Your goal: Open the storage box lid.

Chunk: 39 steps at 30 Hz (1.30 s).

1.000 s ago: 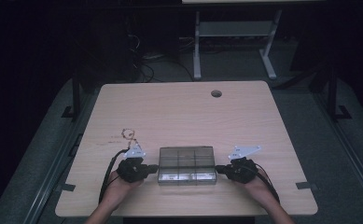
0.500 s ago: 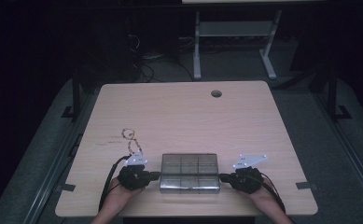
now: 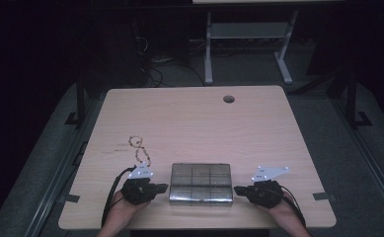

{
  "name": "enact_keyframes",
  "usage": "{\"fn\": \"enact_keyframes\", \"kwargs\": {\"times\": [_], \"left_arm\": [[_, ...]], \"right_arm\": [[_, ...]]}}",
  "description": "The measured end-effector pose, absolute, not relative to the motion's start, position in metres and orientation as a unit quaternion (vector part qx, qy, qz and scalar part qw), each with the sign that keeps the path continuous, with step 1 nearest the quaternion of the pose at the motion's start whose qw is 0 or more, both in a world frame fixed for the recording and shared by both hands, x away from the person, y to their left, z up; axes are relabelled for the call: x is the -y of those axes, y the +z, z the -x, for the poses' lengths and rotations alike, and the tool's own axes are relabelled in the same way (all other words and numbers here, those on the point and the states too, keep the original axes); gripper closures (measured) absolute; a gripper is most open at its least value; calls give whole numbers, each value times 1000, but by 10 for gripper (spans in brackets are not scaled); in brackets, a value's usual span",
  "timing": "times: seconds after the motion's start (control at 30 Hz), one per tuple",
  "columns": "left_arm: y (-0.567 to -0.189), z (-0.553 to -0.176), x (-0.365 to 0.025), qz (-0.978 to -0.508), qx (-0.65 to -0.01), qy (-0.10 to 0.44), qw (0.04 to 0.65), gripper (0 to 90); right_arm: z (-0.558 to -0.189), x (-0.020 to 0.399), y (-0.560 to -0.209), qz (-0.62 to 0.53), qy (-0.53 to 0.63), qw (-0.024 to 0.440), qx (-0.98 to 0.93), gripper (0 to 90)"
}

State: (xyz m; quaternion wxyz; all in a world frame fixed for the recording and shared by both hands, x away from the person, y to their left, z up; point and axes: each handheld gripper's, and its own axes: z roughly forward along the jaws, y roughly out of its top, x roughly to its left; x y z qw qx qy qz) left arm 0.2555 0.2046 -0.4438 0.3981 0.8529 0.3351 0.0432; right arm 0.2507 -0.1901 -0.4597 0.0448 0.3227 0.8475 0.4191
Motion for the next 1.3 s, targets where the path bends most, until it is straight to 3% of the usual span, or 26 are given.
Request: {"fn": "enact_keyframes", "kwargs": {"times": [0.37,1.3], "left_arm": [[-444,-222,-211,-864,-316,40,390,899],[-440,-225,-202,-873,-280,36,399,900]], "right_arm": [[-223,201,-458,-315,436,19,-843,900],[-218,192,-447,-274,451,21,-849,900]]}}
